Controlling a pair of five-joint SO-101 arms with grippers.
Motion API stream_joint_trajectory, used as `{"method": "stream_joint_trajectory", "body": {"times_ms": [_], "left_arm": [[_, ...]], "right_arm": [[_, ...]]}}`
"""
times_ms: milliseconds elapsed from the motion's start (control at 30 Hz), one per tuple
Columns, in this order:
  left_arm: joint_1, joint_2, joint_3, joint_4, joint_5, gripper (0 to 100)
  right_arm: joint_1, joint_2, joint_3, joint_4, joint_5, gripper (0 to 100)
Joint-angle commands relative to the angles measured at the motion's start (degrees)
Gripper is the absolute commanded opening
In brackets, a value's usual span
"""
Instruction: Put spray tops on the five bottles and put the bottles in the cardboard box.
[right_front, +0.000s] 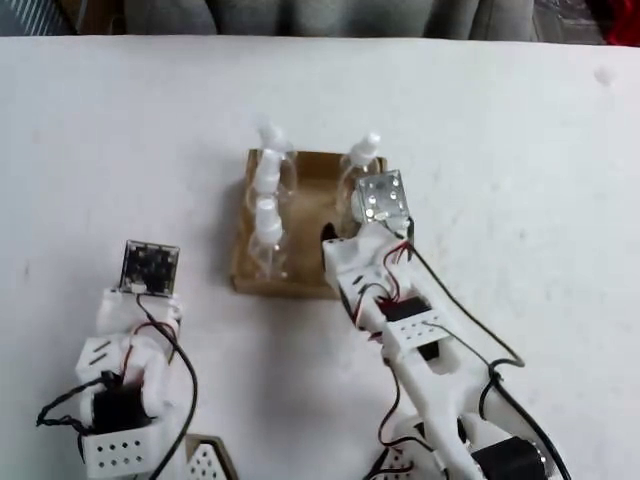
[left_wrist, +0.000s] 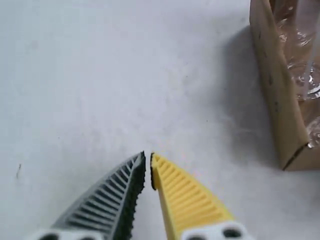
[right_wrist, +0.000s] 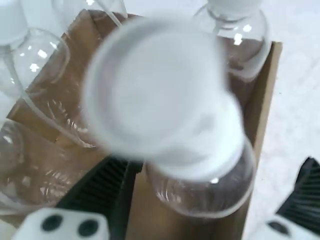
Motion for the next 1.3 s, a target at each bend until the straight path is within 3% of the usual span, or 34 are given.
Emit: {"method": "stream_joint_trajectory", "body": {"times_ms": [0,267,1267], "left_arm": [[-0.48,-0.92,0.00,0.35,-0.44,2],[-0.48,-0.92,0.00,0.35,-0.53,2],[-0.40,-0.84,0.00,0.18,-0.53,2]], "right_arm": [[-0.31,-1.01,-2.11,-0.48,0.70,39.5],[-1.27,-5.67,-1.93,0.22,0.70,39.5],[-1.27,-44.79,-1.93,46.29,0.70,39.5]]}}
